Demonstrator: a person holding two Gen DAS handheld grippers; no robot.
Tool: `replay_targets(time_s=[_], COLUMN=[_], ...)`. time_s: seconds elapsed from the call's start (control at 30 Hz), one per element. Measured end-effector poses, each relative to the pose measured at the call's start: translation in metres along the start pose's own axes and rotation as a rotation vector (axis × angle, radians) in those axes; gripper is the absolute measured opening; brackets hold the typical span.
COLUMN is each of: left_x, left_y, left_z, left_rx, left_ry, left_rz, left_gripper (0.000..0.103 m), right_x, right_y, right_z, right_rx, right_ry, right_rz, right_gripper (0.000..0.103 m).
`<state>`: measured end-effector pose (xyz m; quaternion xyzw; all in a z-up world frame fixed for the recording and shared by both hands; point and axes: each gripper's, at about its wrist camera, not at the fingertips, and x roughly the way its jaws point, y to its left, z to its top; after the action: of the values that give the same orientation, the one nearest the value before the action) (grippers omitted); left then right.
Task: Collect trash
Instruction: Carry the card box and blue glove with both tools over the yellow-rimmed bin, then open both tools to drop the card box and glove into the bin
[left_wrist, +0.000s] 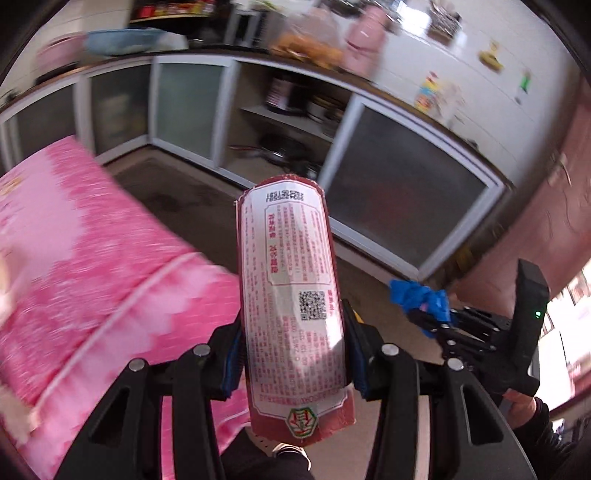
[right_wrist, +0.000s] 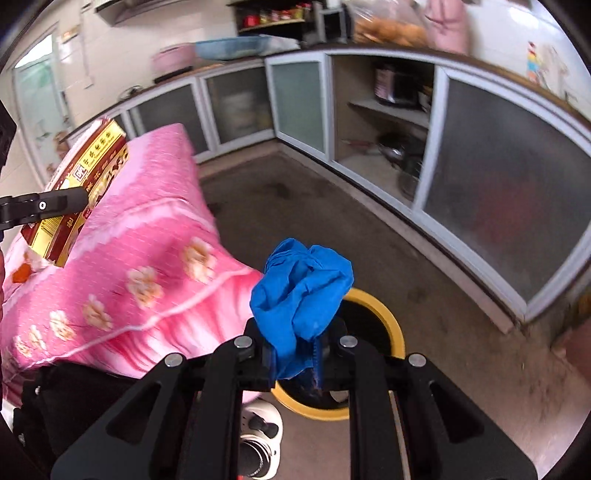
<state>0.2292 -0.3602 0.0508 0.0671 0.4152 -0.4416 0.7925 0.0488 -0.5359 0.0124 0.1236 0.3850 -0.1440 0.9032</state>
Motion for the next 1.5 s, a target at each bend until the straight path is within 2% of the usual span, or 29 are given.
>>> replay_targets(time_s=[0.13, 0.4, 0.63, 0.77, 0.87, 0.9, 0.93, 0.97, 1.0, 1.13, 1.27, 1.37, 1.43, 1.5], left_x=[0.043, 0.111, 0.167, 0.190, 0.199, 0.200, 0.198, 0.196, 0.193, 0.184, 0.154, 0.112, 0.070, 0.036], left_y=[-0.027, -0.057, -0.059, -0.064, -0.059, -0.058, -0.055, -0.053, -0.052, -0.049, -0.045, -0.041, -0.036, -0.030], left_z=[0.006, 0.009, 0.011, 0.012, 0.012, 0.013, 0.014, 0.014, 0.014, 0.016, 0.018, 0.020, 0.020, 0.019], left_rx=[0.032, 0.084, 0.083, 0.082, 0.047, 0.035, 0.020, 0.012, 0.006, -0.007, -0.052, -0.059, -0.057, -0.047], left_ry=[0.050, 0.146, 0.228, 0.244, 0.244, 0.237, 0.224, 0.214, 0.203, 0.175, 0.121, 0.044, -0.031, -0.084], left_rz=[-0.051, -0.032, -0.004, -0.002, 0.018, 0.023, 0.028, 0.031, 0.034, 0.048, 0.018, 0.007, 0.008, 0.005], left_gripper=[0.044, 0.046, 0.049, 0.050, 0.058, 0.067, 0.076, 0.080, 0.082, 0.089, 0.089, 0.090, 0.094, 0.095], right_x=[0.016, 0.061, 0.094, 0.110, 0.120, 0.123, 0.123, 0.122, 0.121, 0.116, 0.087, 0.050, 0.034, 0.017], right_y=[-0.020, -0.043, -0.059, -0.063, -0.070, -0.073, -0.074, -0.076, -0.080, -0.088, -0.097, -0.099, -0.097, -0.090], right_z=[-0.014, -0.039, -0.046, -0.052, -0.056, -0.057, -0.059, -0.060, -0.062, -0.068, -0.074, -0.074, -0.069, -0.062], right_rx=[0.035, 0.091, 0.120, 0.125, 0.141, 0.150, 0.153, 0.165, 0.182, 0.200, 0.233, 0.235, 0.227, 0.209], right_ry=[0.028, 0.102, 0.162, 0.189, 0.211, 0.215, 0.214, 0.206, 0.196, 0.200, 0.140, 0.061, 0.026, -0.002], right_rz=[-0.005, -0.006, 0.005, 0.010, 0.021, 0.015, 0.007, 0.007, 0.012, -0.019, -0.058, -0.081, -0.078, -0.077], right_gripper=[0.013, 0.013, 0.014, 0.014, 0.018, 0.023, 0.036, 0.046, 0.062, 0.063, 0.063, 0.063, 0.064, 0.065])
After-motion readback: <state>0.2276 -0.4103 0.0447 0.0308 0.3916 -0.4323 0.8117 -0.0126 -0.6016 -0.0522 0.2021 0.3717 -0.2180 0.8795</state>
